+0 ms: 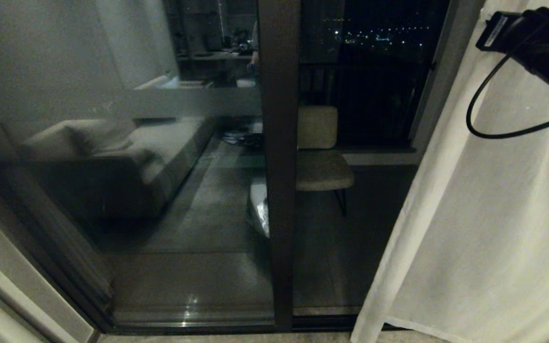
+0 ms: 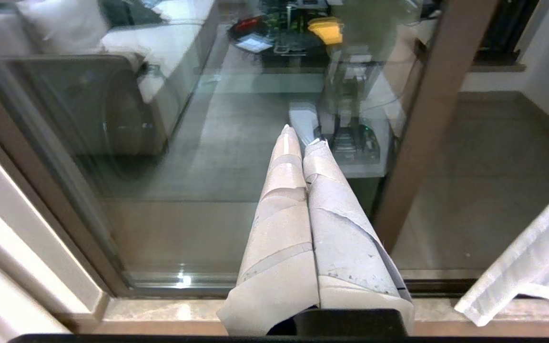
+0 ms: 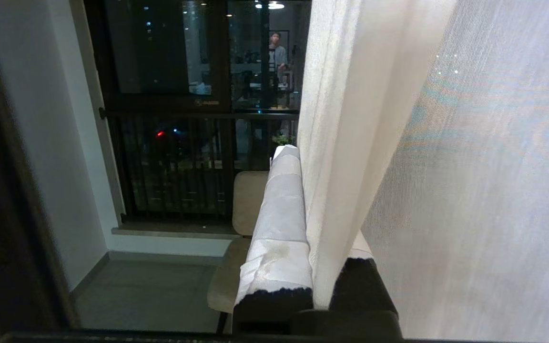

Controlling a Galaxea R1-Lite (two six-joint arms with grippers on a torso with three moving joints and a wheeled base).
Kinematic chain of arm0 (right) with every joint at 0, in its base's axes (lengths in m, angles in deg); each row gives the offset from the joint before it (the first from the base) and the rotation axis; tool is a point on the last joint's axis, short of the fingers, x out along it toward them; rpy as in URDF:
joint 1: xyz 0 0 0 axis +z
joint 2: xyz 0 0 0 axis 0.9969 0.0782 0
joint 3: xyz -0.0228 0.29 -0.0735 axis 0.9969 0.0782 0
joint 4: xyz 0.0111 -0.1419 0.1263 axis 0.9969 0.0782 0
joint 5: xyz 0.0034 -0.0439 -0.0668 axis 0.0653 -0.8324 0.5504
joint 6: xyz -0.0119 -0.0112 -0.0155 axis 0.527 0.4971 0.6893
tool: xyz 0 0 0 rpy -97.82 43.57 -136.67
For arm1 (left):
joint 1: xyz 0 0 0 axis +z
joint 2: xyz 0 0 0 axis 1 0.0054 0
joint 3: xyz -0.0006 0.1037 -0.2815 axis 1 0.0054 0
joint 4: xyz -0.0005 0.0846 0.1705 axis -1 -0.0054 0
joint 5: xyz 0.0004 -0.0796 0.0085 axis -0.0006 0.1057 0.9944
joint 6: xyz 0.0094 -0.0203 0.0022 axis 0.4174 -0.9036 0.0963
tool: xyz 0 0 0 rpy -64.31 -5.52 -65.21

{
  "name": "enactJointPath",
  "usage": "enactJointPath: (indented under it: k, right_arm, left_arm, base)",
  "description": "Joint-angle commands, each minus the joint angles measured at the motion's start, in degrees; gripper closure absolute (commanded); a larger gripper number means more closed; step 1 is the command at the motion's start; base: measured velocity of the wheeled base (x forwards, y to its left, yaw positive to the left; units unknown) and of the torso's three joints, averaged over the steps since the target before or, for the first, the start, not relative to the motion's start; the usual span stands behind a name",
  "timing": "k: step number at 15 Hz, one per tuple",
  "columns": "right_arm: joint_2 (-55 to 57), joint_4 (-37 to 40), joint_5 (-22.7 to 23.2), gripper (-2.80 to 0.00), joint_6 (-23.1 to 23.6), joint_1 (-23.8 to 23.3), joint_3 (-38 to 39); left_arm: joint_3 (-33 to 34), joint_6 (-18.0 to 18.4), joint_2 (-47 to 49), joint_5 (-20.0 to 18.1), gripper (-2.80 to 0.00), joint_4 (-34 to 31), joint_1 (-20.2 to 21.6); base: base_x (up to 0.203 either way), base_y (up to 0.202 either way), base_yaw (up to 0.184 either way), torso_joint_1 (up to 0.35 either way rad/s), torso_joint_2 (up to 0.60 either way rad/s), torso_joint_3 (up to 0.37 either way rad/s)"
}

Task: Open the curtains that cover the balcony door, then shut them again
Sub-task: Close the inner curtains on both sides

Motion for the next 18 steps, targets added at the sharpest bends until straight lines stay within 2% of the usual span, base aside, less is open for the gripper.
enactJointPath:
  k: [1, 18]
  right_arm:
    - [0.2, -0.1, 0.1, 0.0, 0.0, 0.0, 0.1]
    - [-0.3, -1.5, 0.1, 0.0, 0.1, 0.0, 2.2]
  left_arm:
    - [0.0, 0.0, 0.0, 0.0, 0.0, 0.0, 0.0]
    - [0.0, 0.0, 0.0, 0.0, 0.0, 0.0, 0.0]
  base:
    - [0.0, 0.198, 0.008, 0.005, 0.0, 0.002]
    - [0.0, 0.191, 0.001, 0.002, 0.0, 0.003]
